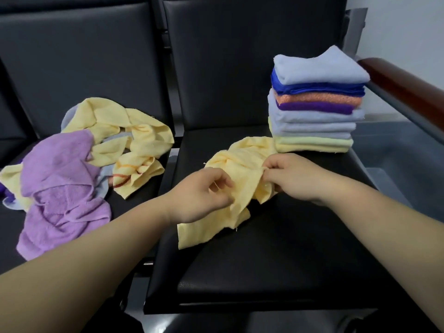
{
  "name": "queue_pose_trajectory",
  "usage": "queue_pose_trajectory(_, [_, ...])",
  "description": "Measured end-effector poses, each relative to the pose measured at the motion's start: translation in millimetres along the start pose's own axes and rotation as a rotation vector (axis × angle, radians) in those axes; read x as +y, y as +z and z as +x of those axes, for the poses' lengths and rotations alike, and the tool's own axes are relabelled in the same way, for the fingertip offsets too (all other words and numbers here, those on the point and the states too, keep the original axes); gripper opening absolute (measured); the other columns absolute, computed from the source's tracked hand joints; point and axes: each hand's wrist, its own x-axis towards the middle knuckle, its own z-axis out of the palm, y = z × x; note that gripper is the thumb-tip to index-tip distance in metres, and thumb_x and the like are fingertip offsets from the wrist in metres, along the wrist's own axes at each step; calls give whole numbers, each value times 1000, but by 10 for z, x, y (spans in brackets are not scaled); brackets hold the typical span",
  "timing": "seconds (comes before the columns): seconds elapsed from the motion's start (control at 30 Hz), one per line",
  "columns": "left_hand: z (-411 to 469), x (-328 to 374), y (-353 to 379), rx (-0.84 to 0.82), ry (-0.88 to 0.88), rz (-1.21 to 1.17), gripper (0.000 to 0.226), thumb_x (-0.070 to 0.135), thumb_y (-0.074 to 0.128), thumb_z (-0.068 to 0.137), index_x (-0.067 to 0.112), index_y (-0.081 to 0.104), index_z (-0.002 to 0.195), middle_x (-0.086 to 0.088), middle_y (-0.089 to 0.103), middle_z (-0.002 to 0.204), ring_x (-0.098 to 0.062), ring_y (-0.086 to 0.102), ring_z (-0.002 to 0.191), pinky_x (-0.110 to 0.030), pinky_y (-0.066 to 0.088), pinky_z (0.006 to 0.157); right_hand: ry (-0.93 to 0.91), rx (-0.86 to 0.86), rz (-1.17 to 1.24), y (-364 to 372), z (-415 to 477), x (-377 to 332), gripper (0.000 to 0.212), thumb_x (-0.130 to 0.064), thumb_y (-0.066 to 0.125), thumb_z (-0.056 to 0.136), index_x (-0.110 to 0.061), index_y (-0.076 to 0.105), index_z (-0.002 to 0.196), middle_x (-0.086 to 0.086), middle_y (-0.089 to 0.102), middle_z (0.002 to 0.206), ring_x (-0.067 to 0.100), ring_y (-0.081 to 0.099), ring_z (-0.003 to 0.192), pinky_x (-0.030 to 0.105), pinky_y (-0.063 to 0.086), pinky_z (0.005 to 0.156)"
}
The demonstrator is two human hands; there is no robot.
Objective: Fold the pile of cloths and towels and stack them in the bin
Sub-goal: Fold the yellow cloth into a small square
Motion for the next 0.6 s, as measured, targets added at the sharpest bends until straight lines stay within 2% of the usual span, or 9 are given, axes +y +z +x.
queue_pose_trajectory(0.07, [-37,90,68,-69,-36,-41,46,65,74,67,37,65,101,12,62,102,-7,60,98,-25,52,85,9,26,95,1,-14,6,22,-37,66,82,-17,70,88,13,69,88,37,68,87,58,59,93])
queue_pose_trajectory(0.1, [-39,117,129,-72,-42,-26,48,69,74,65,35,64,97,12,62,96,-9,60,93,-27,52,83,8,21,146,12,-18,11,20,-35,66,81,-16,69,88,15,70,87,39,69,88,64,56,95])
queue_pose_trajectory(0.17, [-16,179,265,-28,-19,95,38,60,77,74,27,58,83,9,57,82,-11,55,78,-32,50,76,-7,1,249,36,-41,0,7,-25,69,84,-18,70,85,11,69,83,33,67,84,67,54,96])
queue_pose_trajectory(0.27, [50,236,312,28,-29,152,25,33,67,94,22,56,75,9,55,73,-10,52,70,-35,48,69,-31,20,300,18,-80,-20,6,-19,74,84,-24,72,81,7,69,81,27,67,81,58,60,93])
queue_pose_trajectory(0.37, [57,250,115,65,-91,-220,10,23,65,96,21,66,87,4,70,85,-14,66,83,-30,53,77,-60,96,81,-81,-133,32,16,-13,75,86,-27,70,92,-3,67,81,14,62,73,36,55,70])
queue_pose_trajectory(0.43, [15,253,-37,56,-122,-463,7,15,64,99,14,66,92,1,71,83,-12,66,77,-25,54,69,-52,118,-155,-130,-150,104,23,-13,73,86,-32,68,99,-8,66,90,12,62,78,28,48,68])
queue_pose_trajectory(0.5, [-9,232,-136,38,-142,-589,6,10,63,98,12,64,92,-2,68,79,-13,64,71,-25,53,63,-8,135,-290,-147,-147,168,20,-17,70,88,-35,67,98,-9,65,97,11,63,85,28,50,70])
queue_pose_trajectory(0.57, [-4,183,-182,55,-168,-604,7,11,65,97,13,65,90,-3,67,80,-15,63,71,-28,53,63,27,130,-380,-157,-160,184,7,-24,69,93,-30,68,90,-8,66,95,14,64,86,32,53,72])
queue_pose_trajectory(0.6, [3,163,-194,84,-185,-575,8,13,67,97,14,66,89,-2,67,80,-15,64,72,-29,53,64,30,114,-401,-160,-164,183,8,-28,68,96,-28,67,88,-7,66,93,15,63,85,33,52,72])
